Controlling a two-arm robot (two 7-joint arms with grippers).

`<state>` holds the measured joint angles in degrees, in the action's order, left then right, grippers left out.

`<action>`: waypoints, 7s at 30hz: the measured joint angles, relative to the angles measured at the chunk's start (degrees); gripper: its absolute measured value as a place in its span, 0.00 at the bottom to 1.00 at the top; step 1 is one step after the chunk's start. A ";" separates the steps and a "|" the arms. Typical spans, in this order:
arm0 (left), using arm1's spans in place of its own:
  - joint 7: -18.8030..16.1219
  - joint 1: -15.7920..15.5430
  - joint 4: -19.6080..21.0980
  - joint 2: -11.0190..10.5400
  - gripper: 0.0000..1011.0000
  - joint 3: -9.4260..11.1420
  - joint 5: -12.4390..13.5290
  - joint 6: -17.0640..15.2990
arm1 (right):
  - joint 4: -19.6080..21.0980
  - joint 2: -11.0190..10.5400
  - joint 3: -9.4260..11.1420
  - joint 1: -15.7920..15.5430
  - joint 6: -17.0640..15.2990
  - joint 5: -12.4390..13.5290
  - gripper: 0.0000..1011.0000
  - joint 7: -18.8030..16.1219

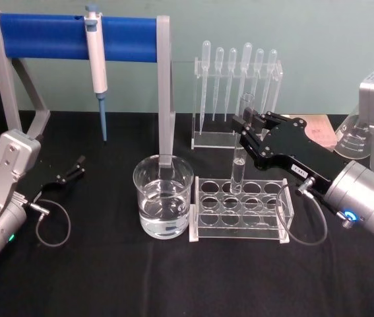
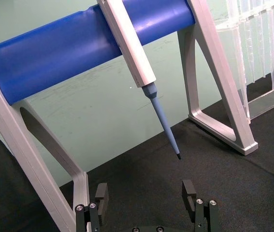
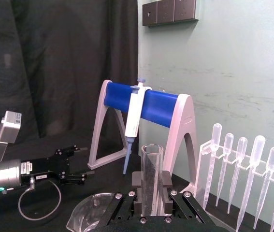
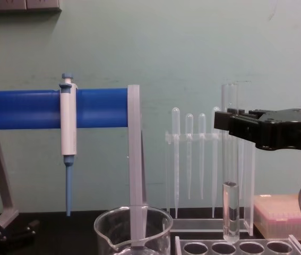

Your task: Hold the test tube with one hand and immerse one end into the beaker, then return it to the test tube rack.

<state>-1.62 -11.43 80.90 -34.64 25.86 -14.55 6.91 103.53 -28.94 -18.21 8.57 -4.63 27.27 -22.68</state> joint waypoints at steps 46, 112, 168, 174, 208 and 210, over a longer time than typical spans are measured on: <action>0.00 0.00 0.00 0.00 0.99 0.00 0.00 0.00 | 0.00 0.00 0.00 0.00 0.00 0.00 0.22 -0.04; 0.00 0.00 0.00 0.00 0.99 0.00 0.00 0.00 | 0.00 0.00 0.00 0.00 0.00 0.00 0.23 -0.04; 0.00 0.00 0.00 0.00 0.99 0.00 0.00 0.00 | -21.44 11.89 -13.09 11.22 9.82 -5.43 0.23 -6.20; 0.00 0.00 0.00 0.00 0.99 0.00 0.00 0.00 | -21.40 11.88 -13.09 11.28 9.82 -5.40 0.23 -6.20; 0.00 0.00 0.00 0.00 0.99 0.00 0.00 0.00 | -21.31 11.80 -13.16 11.39 9.68 -5.18 0.23 -6.11; 0.00 0.00 0.00 0.00 0.99 0.00 0.00 0.00 | -21.31 11.80 -13.16 11.39 9.68 -5.18 0.23 -6.10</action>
<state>-1.62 -11.43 80.90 -34.64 25.86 -14.55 6.91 82.22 -17.14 -31.36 19.96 5.05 22.09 -28.78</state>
